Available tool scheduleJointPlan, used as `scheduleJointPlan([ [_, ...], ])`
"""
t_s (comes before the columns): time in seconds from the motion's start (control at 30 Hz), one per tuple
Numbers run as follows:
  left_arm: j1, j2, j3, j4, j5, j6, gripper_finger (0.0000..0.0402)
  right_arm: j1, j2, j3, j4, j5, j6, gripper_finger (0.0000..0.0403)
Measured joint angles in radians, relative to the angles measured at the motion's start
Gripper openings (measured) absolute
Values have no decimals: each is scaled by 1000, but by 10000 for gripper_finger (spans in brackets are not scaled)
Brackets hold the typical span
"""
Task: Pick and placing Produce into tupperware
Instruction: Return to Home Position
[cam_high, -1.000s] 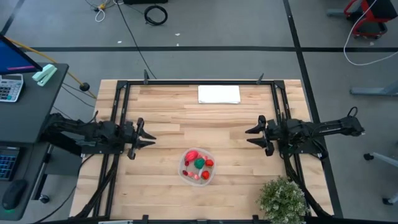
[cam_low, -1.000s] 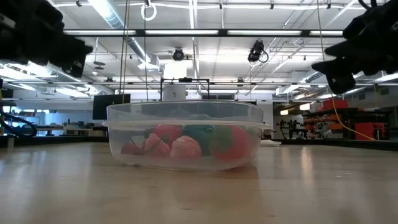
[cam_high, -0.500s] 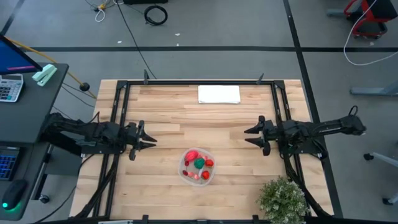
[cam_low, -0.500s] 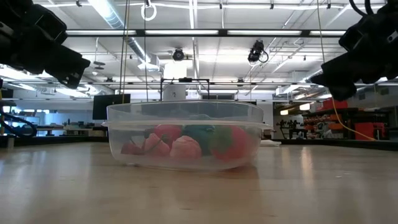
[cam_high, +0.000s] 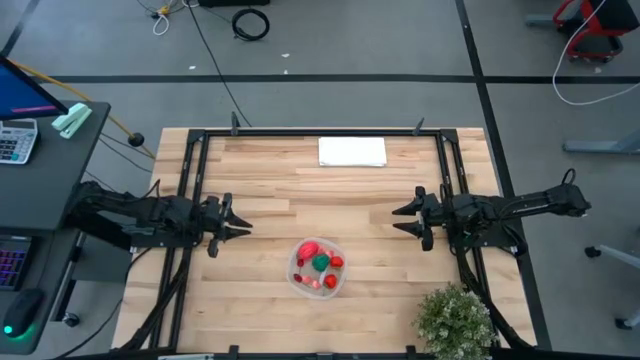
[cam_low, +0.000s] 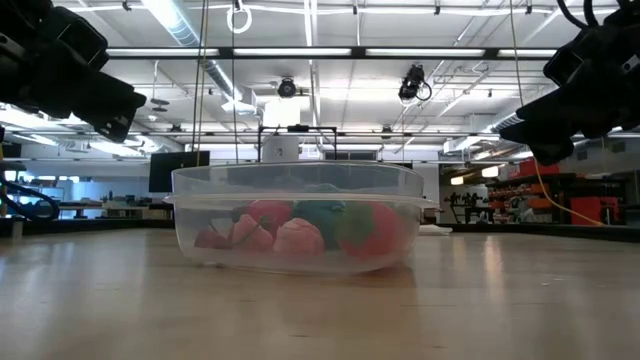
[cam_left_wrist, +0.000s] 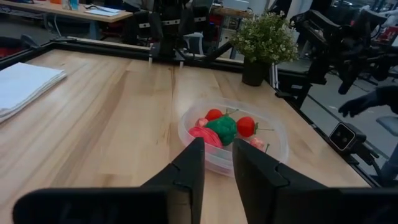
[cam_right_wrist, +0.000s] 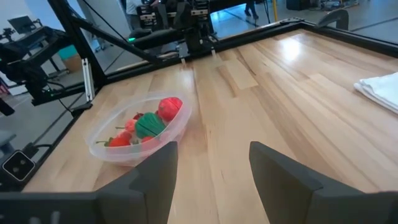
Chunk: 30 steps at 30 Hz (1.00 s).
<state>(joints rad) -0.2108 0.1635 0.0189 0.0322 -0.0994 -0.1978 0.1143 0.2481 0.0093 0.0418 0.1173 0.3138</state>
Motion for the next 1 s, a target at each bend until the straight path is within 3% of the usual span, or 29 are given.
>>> scheduleJointPlan([
  [1.0, 0, 0, 0, 8, 3, 0, 88, 0, 1, 21, -4, 2, -1, 209],
])
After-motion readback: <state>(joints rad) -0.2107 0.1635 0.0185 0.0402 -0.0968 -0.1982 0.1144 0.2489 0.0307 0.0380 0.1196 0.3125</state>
